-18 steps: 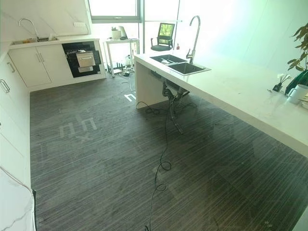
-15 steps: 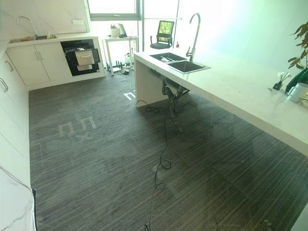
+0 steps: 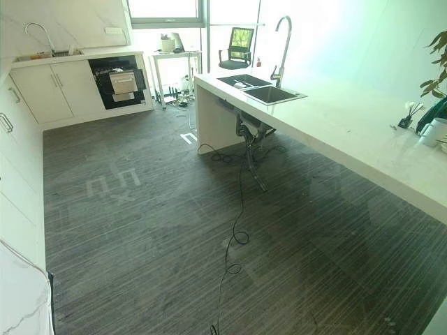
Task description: Place the dishes in the dishwasher.
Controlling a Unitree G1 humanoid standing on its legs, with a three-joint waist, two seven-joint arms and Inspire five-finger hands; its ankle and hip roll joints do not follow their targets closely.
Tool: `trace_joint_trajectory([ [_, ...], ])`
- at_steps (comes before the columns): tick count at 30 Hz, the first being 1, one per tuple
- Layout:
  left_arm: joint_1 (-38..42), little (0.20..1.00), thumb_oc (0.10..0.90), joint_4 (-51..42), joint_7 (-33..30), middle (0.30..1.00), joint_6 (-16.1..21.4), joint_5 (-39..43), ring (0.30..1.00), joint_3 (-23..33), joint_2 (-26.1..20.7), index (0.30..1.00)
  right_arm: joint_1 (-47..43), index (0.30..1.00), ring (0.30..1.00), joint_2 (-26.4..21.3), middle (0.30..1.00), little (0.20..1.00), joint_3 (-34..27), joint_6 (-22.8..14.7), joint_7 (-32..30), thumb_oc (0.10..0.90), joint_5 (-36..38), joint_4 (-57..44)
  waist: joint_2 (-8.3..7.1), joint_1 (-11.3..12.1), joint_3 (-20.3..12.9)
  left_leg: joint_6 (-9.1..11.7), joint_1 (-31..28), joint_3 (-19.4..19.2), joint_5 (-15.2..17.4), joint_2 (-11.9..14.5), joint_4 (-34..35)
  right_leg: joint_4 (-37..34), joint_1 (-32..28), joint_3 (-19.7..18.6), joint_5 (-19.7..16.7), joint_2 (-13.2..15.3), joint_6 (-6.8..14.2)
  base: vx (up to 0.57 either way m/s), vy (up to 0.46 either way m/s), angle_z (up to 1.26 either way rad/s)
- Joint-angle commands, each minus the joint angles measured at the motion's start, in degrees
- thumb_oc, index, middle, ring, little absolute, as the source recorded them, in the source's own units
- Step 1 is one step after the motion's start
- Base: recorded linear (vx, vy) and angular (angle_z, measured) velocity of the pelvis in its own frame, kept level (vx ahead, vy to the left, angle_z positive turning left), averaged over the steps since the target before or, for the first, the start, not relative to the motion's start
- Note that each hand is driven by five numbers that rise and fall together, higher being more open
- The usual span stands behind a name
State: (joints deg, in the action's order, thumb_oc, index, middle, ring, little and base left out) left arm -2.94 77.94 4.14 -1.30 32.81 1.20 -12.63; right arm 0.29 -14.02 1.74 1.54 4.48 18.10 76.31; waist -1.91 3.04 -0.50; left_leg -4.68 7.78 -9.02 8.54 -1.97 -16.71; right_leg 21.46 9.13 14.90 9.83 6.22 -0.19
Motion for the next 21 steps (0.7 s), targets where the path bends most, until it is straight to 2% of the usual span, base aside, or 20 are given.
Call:
trace_joint_trajectory([
  [1,3.0,0.9,0.8,0.7,-0.5,0.9,1.6,-1.9,0.9,-0.3,-0.4,0.9,-2.5,0.9,0.9,-0.1,0.9,0.9,2.5,-0.5,0.0,0.8,-2.3,2.2,0.88,-0.7,0.9,4.7,-2.5,0.5,3.1,2.3,-0.5,-4.3,-4.3,-0.6,-2.2,1.0,4.7,-0.01,-0.041,0.01],
  [6,3.1,0.9,0.8,0.7,-0.6,0.9,1.8,-1.8,0.9,-0.2,-0.4,0.9,-2.5,0.9,0.9,0.0,0.9,0.9,2.8,-0.4,0.2,0.8,-2.5,2.5,1.11,-0.8,1.1,4.8,-2.6,0.5,3.0,2.4,-0.5,-4.3,-4.3,-0.6,-2.1,0.8,4.6,0.0,-0.045,0.01],
  [10,3.4,0.9,0.8,0.2,-0.7,0.9,3.4,-1.3,0.9,-0.2,-0.3,0.9,-2.8,0.9,0.9,0.1,0.9,0.9,2.1,-1.1,-0.3,0.8,0.5,2.2,1.35,-0.9,1.2,5.0,-2.7,0.7,2.9,2.4,-0.5,-4.3,-4.3,-0.6,-2.0,0.6,4.4,0.02,-0.043,0.01],
  [11,4.2,0.9,0.8,-0.8,-1.2,0.9,6.8,-0.4,0.9,-0.2,-0.3,0.9,-3.5,0.9,0.9,-0.2,0.9,0.9,1.8,-3.1,-0.6,0.8,2.4,0.9,1.45,-0.9,1.4,5.1,-2.8,0.6,2.9,2.5,-0.5,-4.3,-4.5,-0.5,-2.0,0.5,4.3,0.03,-0.051,0.01],
  [13,5.0,0.9,0.8,-3.4,-2.7,0.9,10.7,1.1,0.9,-0.7,-0.1,0.9,-4.1,0.9,0.9,-0.1,0.9,0.9,2.1,-5.9,-1.5,0.8,4.2,-1.6,1.5,-0.9,1.5,5.1,-2.8,0.6,2.9,2.7,-0.5,-4.3,-4.5,-0.5,-1.9,0.4,4.2,0.03,-0.058,0.0],
  [15,5.1,0.9,0.8,-7.6,-4.1,0.9,13.2,2.1,0.9,-1.1,0.1,0.9,-4.3,0.9,0.9,0.2,0.9,0.9,2.5,-8.6,-1.8,0.8,6.1,-4.9,1.41,-0.8,1.8,5.2,-2.7,0.7,2.7,2.8,-0.5,-4.3,-4.4,-0.4,-2.0,0.3,4.0,0.01,-0.068,0.01],
  [16,5.1,0.9,0.8,-10.5,-4.6,0.9,14.0,3.2,0.9,-0.9,0.2,0.9,-4.1,0.9,0.9,0.3,0.9,0.9,2.7,-9.3,-2.1,0.8,6.8,-7.6,1.33,-0.7,2.0,5.1,-2.6,0.8,2.7,2.7,-0.5,-4.3,-4.3,-0.5,-2.0,0.2,3.9,0.0,-0.094,0.02],
  [19,3.3,0.9,0.8,-24.1,-6.4,0.9,16.0,6.1,0.9,0.0,0.0,0.9,-2.2,0.9,0.9,0.0,0.9,0.9,4.5,-7.7,-4.5,0.8,8.6,-24.8,0.79,-0.6,3.1,5.2,-2.7,1.1,2.5,2.8,-0.5,-4.3,-4.4,-0.5,-2.2,-0.1,3.7,-0.01,-0.129,0.03],
  [20,1.7,0.9,0.8,-31.3,-6.9,0.9,17.1,5.7,0.9,0.4,-0.2,0.9,-0.2,0.9,0.9,-0.3,0.9,0.9,4.9,-6.1,-5.7,0.8,9.1,-35.2,0.38,-0.8,3.3,5.2,-2.2,1.4,2.0,2.7,-0.5,-4.3,-3.9,-0.7,-2.5,-0.3,3.5,0.0,-0.158,0.12],
  [21,1.0,0.9,0.8,-34.6,-6.6,0.9,18.2,5.9,0.9,0.8,-0.4,0.9,0.9,0.9,0.9,-0.4,0.9,0.9,5.0,-6.4,-6.0,0.8,8.6,-39.6,0.2,-0.9,3.6,5.3,-2.2,1.5,1.8,2.7,-0.5,-4.3,-3.7,-0.9,-2.5,-0.5,3.4,-0.01,-0.143,0.15],
])
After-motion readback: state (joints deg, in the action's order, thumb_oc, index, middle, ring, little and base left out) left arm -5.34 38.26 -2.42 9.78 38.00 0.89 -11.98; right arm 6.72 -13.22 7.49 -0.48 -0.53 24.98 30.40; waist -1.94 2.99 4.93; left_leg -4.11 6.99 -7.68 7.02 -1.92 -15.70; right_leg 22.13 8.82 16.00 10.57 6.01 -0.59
